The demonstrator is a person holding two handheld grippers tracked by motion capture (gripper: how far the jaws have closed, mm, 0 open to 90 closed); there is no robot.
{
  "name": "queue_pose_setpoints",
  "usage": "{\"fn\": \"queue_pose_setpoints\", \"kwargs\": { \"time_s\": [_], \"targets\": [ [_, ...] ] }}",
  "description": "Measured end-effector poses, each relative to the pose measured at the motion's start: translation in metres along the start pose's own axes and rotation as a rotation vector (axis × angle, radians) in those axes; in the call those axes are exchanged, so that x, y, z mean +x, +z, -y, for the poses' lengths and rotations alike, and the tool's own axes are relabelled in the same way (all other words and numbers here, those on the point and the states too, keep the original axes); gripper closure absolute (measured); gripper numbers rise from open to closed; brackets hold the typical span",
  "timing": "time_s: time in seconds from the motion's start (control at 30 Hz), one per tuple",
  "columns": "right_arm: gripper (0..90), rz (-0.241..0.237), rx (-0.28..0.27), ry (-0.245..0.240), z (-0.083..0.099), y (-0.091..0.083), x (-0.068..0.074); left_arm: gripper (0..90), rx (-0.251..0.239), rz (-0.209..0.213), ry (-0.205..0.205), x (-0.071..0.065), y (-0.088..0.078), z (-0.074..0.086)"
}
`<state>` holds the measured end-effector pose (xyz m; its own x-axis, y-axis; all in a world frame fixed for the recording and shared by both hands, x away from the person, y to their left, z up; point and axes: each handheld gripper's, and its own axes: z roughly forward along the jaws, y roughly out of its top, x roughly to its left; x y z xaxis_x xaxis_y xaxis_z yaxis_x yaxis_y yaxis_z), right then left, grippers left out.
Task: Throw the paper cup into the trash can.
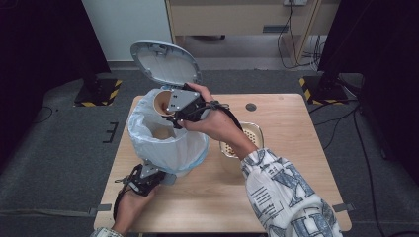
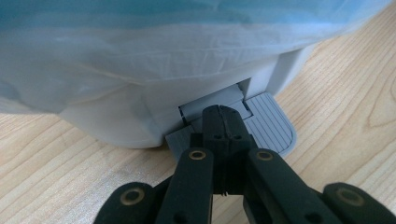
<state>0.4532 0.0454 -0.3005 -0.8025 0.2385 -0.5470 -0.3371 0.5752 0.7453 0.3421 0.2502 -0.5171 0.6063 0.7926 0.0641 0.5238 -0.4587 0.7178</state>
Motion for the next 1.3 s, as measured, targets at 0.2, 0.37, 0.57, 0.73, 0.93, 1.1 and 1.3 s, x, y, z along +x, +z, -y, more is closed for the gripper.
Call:
{"fn": "queue_pose_setpoints", "kwargs": {
  "time_s": [0.2,0.37,0.57,0.73,0.93,1.1,1.3],
  "targets": [
    [16.1,-0.030,0.031,0.125,0.000,0.005,0.000,90.0,0.000,-0.001,0.001,0.000,0.000,0.000],
    [11.5,-0.032,0.042,0.192,0.000,0.006,-0.002,89.9,0.000,-0.001,0.001,0.000,0.000,0.000],
    [11.1,-0.032,0.044,0.221,0.001,0.003,-0.003,90.0,0.000,0.000,0.000,0.000,0.000,0.000],
    [10.7,-0.033,0.048,0.235,0.003,0.002,-0.004,90.0,0.000,0.000,0.001,0.000,0.000,0.000],
    [10.4,-0.026,0.052,0.240,0.004,0.000,-0.006,90.0,0.000,0.000,0.000,0.000,0.000,0.000],
    [9.9,-0.019,0.044,0.252,0.005,-0.003,-0.006,90.0,0.000,0.000,0.001,0.000,0.000,0.000],
    [9.9,-0.011,0.037,0.263,0.006,-0.009,-0.008,90.0,0.000,0.000,0.000,0.000,0.000,0.000]
  ]
}}
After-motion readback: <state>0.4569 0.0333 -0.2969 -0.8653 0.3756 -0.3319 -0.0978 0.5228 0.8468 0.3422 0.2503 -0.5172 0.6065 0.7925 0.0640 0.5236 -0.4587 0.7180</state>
